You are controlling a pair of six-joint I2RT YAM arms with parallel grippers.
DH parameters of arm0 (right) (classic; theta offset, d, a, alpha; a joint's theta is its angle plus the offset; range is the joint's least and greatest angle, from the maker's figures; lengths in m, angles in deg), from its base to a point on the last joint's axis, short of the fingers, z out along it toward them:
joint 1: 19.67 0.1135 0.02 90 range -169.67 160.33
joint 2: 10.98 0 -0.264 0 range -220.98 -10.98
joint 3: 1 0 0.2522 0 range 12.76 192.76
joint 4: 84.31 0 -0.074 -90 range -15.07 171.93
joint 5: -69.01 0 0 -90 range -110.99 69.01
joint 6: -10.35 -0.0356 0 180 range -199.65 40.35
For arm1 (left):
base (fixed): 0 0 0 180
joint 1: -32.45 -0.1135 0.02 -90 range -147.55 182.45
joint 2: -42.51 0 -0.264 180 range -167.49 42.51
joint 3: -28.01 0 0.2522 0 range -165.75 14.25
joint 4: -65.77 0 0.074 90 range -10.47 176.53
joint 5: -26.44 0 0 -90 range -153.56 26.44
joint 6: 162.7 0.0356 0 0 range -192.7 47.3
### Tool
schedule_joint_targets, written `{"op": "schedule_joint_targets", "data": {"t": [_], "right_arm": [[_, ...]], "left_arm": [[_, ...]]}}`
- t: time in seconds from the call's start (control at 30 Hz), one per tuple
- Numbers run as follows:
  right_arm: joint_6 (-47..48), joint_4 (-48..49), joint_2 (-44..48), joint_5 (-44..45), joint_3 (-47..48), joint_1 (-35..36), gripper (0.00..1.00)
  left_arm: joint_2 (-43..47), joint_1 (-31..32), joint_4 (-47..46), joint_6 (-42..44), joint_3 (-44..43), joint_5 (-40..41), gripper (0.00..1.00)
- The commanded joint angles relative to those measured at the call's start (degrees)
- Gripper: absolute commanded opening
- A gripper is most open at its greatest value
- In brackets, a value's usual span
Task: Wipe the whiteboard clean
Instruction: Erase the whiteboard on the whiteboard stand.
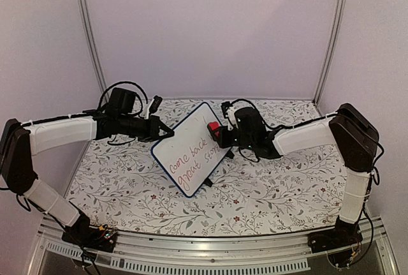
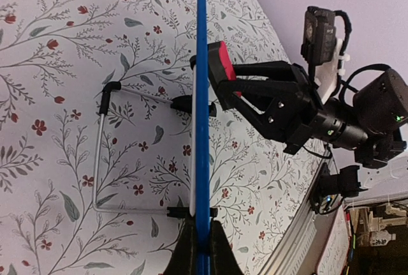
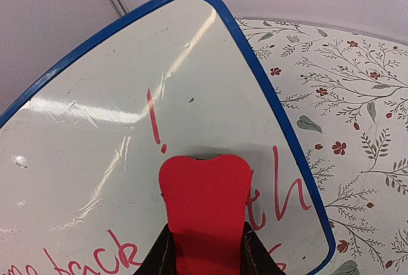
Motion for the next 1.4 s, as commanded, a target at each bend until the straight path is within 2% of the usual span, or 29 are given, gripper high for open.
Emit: {"op": "schedule_joint_targets", "data": {"t": [0.0,0.43,0.67,1.37], "right_arm": [[0.5,-3.3,-0.4,-1.9,2.2,1.1,0.22],[2.3,-6.9,-4.8,0.8,12.8,1.1,0.23],[2.7,-7.4,-5.9,1.9,14.8,1.0,0.23],[1.1,-3.6,0.7,0.3,-1.3,1.7,0.22]], "left_arm": [[1.7,1.5,-3.7,2.1,-0.5,-5.2,0.0],[1.8,1.5,-3.8,2.1,-0.6,-5.5,0.0],[1.9,1.4,-3.7,2.2,-0.6,-5.6,0.0],[2.1,1.4,-3.7,2.2,-0.5,-5.4,0.0]]}}
